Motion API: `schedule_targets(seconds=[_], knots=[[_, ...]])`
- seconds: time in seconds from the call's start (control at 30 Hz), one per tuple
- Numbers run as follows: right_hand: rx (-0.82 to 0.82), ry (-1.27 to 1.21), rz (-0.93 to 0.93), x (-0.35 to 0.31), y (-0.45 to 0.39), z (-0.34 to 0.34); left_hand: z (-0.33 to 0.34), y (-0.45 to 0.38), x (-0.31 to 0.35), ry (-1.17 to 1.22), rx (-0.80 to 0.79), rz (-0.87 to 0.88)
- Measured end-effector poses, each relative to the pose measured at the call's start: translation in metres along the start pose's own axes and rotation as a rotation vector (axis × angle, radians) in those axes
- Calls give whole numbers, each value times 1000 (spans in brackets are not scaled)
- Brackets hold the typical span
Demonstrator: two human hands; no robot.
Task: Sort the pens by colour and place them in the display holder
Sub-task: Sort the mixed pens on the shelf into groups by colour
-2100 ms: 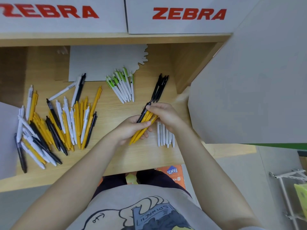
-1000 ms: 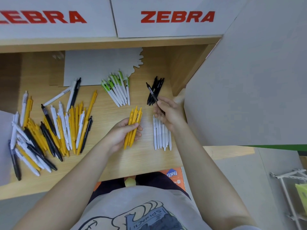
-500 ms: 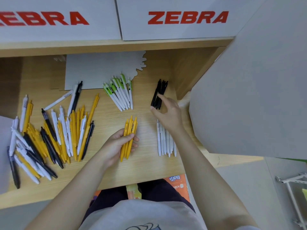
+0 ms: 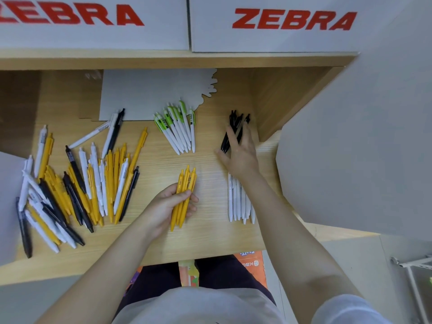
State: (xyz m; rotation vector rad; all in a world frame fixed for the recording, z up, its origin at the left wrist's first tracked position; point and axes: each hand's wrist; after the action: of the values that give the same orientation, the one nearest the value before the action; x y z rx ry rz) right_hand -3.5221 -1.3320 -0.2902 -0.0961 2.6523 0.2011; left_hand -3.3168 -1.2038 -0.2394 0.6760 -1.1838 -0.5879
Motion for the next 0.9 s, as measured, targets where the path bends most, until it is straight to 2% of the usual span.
schedule_targets(seconds=[0.17, 0.5, 0.6, 0.7, 0.77, 0.83, 0.9], knots=[[-78, 124, -56, -7, -12, 4, -3, 3, -2, 20, 18, 8], [-169, 74, 12, -14, -18, -14, -8, 4, -8, 129, 75, -7], [-42, -18, -20, -19, -5, -21, -6, 3, -8, 184, 92, -4], [91, -239, -56, -40, 34, -25, -6, 5, -9, 238, 131, 7], [-46, -440, 43, -60, 66, -24, -6, 7, -7, 278, 148, 14], [-309, -640, 199, -77, 94, -19, -6, 8, -5, 280, 145, 25], [-416, -723, 277, -85, 112, -7, -7, 9, -6, 225, 157, 33]])
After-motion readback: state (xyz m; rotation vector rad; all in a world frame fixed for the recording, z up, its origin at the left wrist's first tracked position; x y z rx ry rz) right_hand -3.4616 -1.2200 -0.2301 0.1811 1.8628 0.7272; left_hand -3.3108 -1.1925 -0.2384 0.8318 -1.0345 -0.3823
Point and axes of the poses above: each hand's wrist, its own y-axis away from the middle knuckle, its own z-axis out of the palm, x = y × z, and after that the axes turned 5 degrees about x, right-handed
